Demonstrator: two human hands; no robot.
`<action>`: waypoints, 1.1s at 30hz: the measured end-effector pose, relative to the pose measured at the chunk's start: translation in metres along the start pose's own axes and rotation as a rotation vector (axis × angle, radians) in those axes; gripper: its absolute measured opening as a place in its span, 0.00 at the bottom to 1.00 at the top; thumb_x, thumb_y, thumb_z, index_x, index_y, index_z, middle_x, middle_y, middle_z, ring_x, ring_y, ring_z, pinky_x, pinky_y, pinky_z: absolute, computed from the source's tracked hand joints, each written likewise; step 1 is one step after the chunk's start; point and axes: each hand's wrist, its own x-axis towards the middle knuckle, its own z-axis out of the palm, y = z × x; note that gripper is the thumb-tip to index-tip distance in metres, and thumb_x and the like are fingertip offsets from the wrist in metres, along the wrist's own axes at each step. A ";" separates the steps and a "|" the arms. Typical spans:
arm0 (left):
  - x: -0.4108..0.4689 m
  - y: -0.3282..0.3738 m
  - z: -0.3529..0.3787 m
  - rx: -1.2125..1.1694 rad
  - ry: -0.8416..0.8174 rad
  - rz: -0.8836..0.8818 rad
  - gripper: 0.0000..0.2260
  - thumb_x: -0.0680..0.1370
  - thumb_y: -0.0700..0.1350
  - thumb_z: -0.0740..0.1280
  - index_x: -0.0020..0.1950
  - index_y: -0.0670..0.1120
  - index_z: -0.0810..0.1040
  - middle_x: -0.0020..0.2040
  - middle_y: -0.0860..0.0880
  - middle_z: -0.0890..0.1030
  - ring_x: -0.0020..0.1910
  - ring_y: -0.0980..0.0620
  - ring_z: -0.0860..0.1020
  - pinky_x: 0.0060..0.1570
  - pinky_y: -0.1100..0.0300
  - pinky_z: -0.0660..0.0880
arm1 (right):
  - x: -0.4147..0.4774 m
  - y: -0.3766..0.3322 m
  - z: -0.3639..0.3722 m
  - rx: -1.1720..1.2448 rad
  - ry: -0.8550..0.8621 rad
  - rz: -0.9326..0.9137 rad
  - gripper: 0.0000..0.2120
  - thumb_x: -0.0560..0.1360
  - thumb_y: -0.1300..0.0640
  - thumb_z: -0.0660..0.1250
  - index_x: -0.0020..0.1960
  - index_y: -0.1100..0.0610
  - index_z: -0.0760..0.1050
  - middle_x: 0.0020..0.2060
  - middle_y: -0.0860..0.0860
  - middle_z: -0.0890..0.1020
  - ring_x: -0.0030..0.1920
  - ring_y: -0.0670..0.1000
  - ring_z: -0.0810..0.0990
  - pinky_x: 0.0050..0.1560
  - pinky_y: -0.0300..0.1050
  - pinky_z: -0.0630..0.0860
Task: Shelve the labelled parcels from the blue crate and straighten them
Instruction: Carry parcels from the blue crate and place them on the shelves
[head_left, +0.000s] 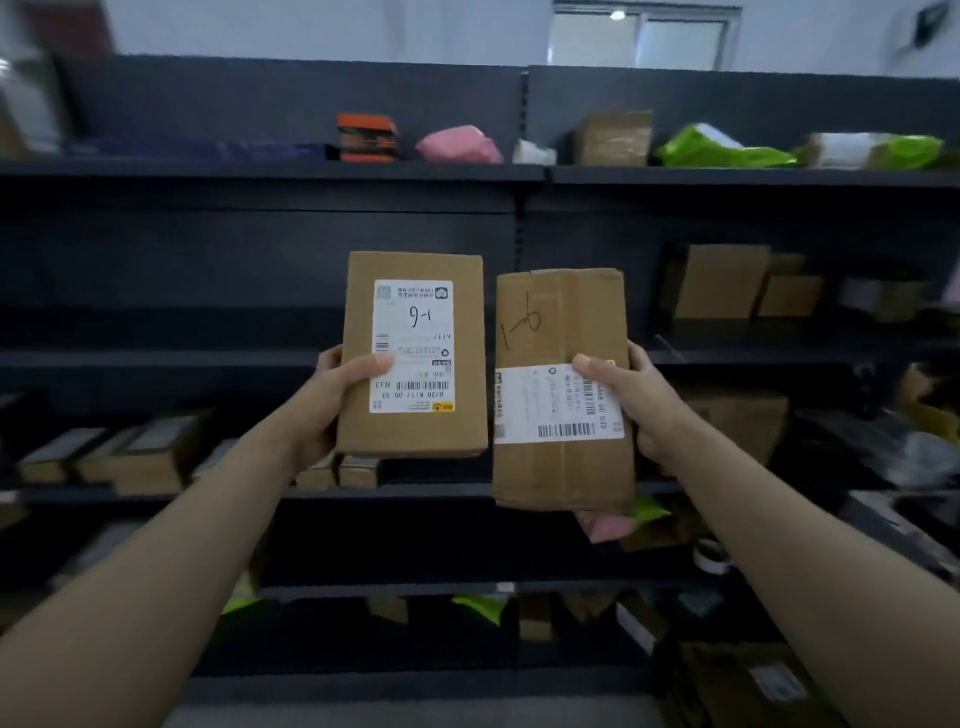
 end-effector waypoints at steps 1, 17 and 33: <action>0.003 0.000 -0.017 -0.010 0.051 -0.001 0.39 0.62 0.52 0.77 0.68 0.51 0.61 0.53 0.44 0.84 0.49 0.44 0.84 0.40 0.51 0.81 | 0.017 0.001 0.018 0.000 -0.028 0.006 0.43 0.65 0.57 0.78 0.73 0.46 0.59 0.46 0.57 0.86 0.43 0.57 0.86 0.35 0.50 0.82; 0.040 0.016 -0.201 -0.076 0.596 0.082 0.34 0.69 0.50 0.74 0.70 0.50 0.61 0.56 0.43 0.82 0.51 0.44 0.82 0.44 0.50 0.80 | 0.197 0.024 0.260 -0.036 -0.432 0.066 0.38 0.68 0.54 0.77 0.72 0.51 0.62 0.42 0.53 0.87 0.43 0.54 0.86 0.34 0.47 0.81; 0.102 0.063 -0.507 0.041 0.560 0.042 0.40 0.59 0.54 0.79 0.65 0.51 0.63 0.47 0.48 0.86 0.46 0.47 0.84 0.37 0.53 0.81 | 0.263 0.069 0.550 -0.020 -0.439 0.082 0.38 0.68 0.54 0.77 0.73 0.52 0.62 0.42 0.53 0.87 0.41 0.53 0.86 0.31 0.46 0.81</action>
